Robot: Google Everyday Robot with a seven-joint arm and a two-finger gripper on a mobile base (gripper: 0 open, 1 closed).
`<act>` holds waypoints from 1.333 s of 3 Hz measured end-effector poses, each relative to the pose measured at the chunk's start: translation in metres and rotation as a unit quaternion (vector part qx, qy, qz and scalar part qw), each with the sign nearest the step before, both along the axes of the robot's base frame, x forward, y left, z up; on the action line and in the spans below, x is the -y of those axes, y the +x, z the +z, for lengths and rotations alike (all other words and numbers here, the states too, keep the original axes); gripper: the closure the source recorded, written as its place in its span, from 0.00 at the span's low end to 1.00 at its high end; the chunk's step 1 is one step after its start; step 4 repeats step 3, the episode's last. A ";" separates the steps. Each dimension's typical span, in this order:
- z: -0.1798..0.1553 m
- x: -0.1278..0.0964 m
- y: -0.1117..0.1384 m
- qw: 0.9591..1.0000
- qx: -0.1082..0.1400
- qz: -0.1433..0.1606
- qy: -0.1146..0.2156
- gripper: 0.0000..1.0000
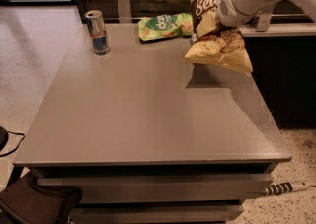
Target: Pick brown chip bag
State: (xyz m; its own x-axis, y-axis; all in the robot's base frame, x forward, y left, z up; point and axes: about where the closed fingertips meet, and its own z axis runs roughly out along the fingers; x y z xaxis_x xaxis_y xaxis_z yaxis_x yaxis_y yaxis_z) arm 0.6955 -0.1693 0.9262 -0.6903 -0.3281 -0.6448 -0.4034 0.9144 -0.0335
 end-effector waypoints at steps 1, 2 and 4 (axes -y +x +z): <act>0.040 0.003 -0.008 0.995 0.053 0.065 0.061 1.00; 0.062 0.005 -0.015 0.980 0.088 0.129 0.120 1.00; 0.082 0.000 -0.025 0.966 0.123 0.181 0.136 1.00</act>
Offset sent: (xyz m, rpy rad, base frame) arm -0.0321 -0.0119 0.0952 0.3572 -0.2964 0.4739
